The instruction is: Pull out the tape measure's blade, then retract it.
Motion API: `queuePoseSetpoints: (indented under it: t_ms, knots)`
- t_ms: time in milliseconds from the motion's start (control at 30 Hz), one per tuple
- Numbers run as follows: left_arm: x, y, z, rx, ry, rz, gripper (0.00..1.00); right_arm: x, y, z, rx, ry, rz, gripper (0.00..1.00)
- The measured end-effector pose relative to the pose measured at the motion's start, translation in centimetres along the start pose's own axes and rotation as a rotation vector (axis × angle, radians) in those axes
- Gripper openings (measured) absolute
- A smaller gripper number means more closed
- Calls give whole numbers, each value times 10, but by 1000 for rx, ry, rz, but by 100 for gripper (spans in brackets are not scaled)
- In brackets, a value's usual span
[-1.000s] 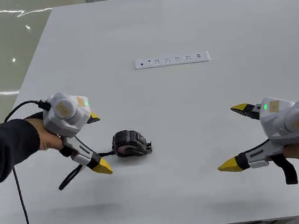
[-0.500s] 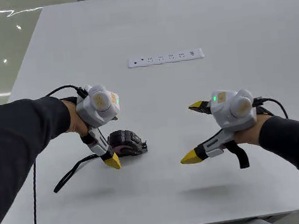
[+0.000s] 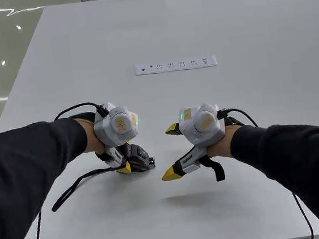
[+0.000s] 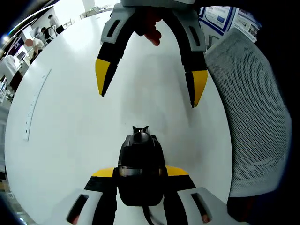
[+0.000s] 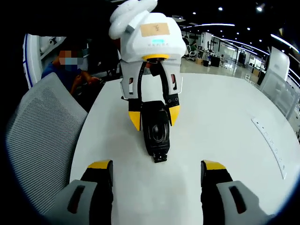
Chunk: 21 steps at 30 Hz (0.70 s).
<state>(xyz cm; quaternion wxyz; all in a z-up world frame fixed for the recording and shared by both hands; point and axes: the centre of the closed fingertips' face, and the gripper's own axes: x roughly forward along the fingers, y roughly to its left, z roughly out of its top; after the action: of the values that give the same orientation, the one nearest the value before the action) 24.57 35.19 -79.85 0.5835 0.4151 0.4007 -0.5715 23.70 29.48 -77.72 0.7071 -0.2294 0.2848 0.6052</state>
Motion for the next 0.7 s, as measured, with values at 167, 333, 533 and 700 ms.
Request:
queuePoseSetpoints:
  t_ms: [167, 333, 533, 700]
  knots:
    - [1, -1, 2, -6, -43, 14, 34, 14, 1, -3, -6, 15, 21, 58]
    - [2, 0, 0, 22, -28, 13, 33, 33, 1, -13, -70, 67, 27, 43]
    - [3, 1, 1, -1, -25, 6, 34, 48, 0, -6, -73, 57, 25, 23]
    - [3, 0, 0, -5, -17, 10, 34, 50, 0, -16, -105, 101, 26, 15]
